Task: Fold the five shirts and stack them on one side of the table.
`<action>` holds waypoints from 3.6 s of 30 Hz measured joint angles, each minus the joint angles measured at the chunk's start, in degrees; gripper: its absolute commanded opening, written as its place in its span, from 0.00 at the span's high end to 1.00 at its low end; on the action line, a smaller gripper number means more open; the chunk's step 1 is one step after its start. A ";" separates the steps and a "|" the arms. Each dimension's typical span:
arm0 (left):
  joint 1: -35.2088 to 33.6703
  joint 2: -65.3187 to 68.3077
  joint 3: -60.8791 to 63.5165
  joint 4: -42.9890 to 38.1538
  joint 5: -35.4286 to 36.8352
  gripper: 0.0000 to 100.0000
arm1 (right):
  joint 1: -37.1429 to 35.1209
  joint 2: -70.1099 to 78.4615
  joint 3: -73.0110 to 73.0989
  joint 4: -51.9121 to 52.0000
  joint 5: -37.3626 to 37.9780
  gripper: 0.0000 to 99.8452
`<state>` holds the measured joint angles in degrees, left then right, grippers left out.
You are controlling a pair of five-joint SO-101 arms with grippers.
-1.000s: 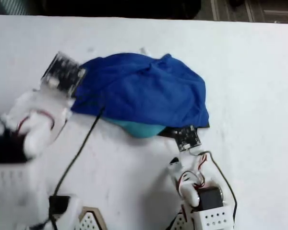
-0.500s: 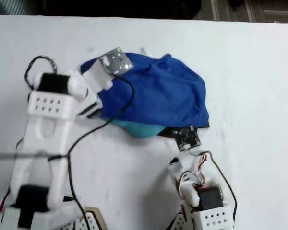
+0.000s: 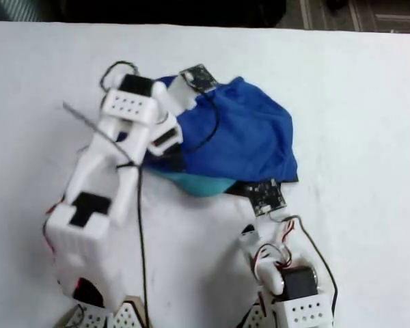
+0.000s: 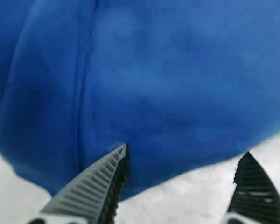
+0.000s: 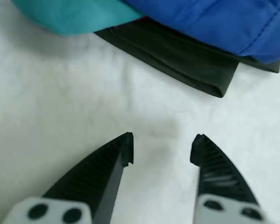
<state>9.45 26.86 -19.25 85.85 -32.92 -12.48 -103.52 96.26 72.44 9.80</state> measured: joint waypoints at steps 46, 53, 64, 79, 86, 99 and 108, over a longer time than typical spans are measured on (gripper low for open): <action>-60.13 1.23 -39.30 16.35 6.68 0.95 | 0.00 0.00 0.00 0.00 0.00 0.77; -62.59 0.26 -39.30 16.44 -1.49 0.70 | 0.00 0.00 0.00 0.00 0.00 0.77; -56.88 -10.90 -39.82 16.44 -0.09 0.70 | 0.00 0.00 0.00 0.00 0.00 0.77; -13.10 -18.73 -7.56 13.45 10.90 0.70 | 0.00 0.00 0.00 0.00 0.00 0.77; 1.85 -15.74 7.12 1.58 12.13 0.70 | 0.00 0.00 0.00 0.00 0.00 0.77; 7.91 8.44 -5.63 4.31 15.21 0.70 | 0.00 0.00 0.00 0.00 0.00 0.77; 10.02 13.98 -6.42 4.66 15.21 0.97 | 0.00 0.00 0.00 0.00 0.00 0.77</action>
<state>19.47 40.84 -25.67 90.51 -17.71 -12.48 -103.52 96.26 72.44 9.80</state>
